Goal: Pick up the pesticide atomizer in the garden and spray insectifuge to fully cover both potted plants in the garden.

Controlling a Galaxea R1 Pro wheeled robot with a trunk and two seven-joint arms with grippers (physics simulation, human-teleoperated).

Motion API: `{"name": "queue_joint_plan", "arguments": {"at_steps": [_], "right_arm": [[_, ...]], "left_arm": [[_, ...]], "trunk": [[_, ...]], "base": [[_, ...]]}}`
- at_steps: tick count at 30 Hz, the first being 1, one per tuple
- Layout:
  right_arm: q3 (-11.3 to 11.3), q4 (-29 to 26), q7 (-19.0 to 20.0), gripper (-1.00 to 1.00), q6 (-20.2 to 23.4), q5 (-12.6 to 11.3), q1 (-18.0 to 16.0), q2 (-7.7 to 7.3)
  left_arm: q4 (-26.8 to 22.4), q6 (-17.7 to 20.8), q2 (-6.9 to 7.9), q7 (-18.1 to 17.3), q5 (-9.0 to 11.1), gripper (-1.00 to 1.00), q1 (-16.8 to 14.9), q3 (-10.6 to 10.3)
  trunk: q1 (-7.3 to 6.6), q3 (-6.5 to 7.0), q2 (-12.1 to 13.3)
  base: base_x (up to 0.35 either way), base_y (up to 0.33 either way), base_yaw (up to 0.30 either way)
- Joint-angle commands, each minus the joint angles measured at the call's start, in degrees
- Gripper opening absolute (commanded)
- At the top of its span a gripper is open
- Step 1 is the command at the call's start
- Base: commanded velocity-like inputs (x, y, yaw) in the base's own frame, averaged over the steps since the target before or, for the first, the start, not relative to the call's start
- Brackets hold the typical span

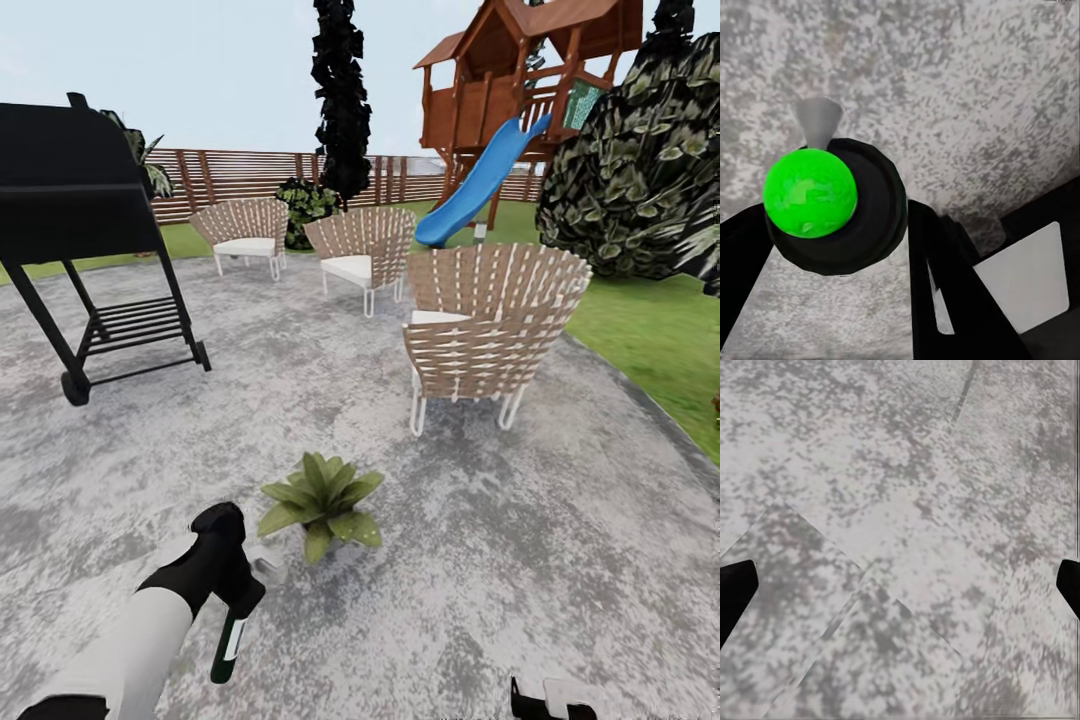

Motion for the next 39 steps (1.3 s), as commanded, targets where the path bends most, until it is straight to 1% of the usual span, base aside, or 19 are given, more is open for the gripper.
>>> {"name": "queue_joint_plan", "arguments": {"at_steps": [1,3,6,9,11,15,18,22,25,28,31,37,39], "right_arm": [[-0.29,0.09,-0.36,1.0,-0.17,0.6,-0.06,-0.02],[-0.28,0.09,-0.37,1.0,-0.16,0.65,-0.06,-0.08],[-0.27,0.12,-0.3,1.0,-0.15,0.69,-0.04,-0.18],[-0.15,0.33,-0.21,1.0,-0.12,0.75,0.01,-0.75],[-0.16,0.38,-0.2,1.0,-0.11,0.76,0.02,-0.88],[-0.13,0.39,-0.19,1.0,-0.07,0.77,0.03,-0.92],[-0.16,0.4,-0.19,1.0,-0.05,0.77,0.03,-1.01],[-0.18,0.34,-0.19,1.0,-0.1,0.72,0.03,-1.23],[-0.21,0.26,-0.19,1.0,-0.11,0.69,0.03,-1.28],[-0.24,0.16,-0.19,1.0,-0.11,0.68,0.03,-1.39],[-0.2,0.14,-0.25,1.0,-0.11,0.68,0.03,-1.68],[-0.21,0.13,-0.28,1.0,-0.11,0.68,0.03,-2.0],[-0.22,0.13,-0.24,1.0,-0.11,0.68,0.03,-2.07]], "left_arm": [[-0.09,0.34,-0.25,-0.31,-0.5,-1.0,0.08,-0.12],[-0.09,0.31,-0.76,0.28,-0.62,-1.0,0.13,-0.32],[-0.9,0.29,-0.93,2.35,-0.71,-1.0,0.06,-0.38],[-4.56,0.28,-0.93,5.98,-0.99,-1.0,-0.14,-0.42],[-5.88,0.38,-0.85,6.92,-1.0,-1.0,-0.12,-0.21],[-6.52,0.53,-0.76,7.36,-1.0,-1.0,-0.11,0.25],[-6.59,0.62,-0.86,7.39,-1.0,-1.0,0.08,0.12],[-6.6,0.65,-0.58,7.54,-1.05,-1.0,0.23,-0.08],[-6.49,0.7,-0.4,7.47,-1.02,-1.0,0.27,-0.04],[-5.91,0.72,-0.88,7.31,-0.45,-1.0,0.38,-0.03],[-5.76,0.72,-1.47,7.32,-0.3,-1.0,0.98,0.02],[-5.72,0.72,-1.9,7.32,-0.17,-1.0,1.2,0.06],[-5.72,0.72,-1.79,7.34,-0.3,-1.0,1.21,0.03]], "trunk": [[-0.01,-0.05,-0.02],[-0.01,-0.05,-0.02],[-0.01,-0.05,-0.02],[-0.01,-0.05,-0.02],[-0.01,-0.05,-0.02],[-0.01,-0.05,-0.02],[-0.01,-0.05,-0.02],[-0.01,-0.05,-0.02],[-0.01,-0.05,-0.02],[-0.01,-0.05,-0.02],[-0.01,-0.05,-0.02],[-0.01,-0.05,-0.02],[-0.01,-0.05,-0.02]], "base": [[0.003,0.001,-0.219],[0.001,0.001,-0.197],[0.0,0.0,-0.054],[0.0,0.0,-0.012],[0.0,0.0,-0.002],[0.0,0.0,0.0],[0.025,0.0,0.0],[0.241,0.0,0.0],[0.075,0.0,0.0],[0.017,0.0,0.0],[0.004,0.0,0.0],[0.0,0.0,-0.003],[0.0,0.0,-0.151]]}}
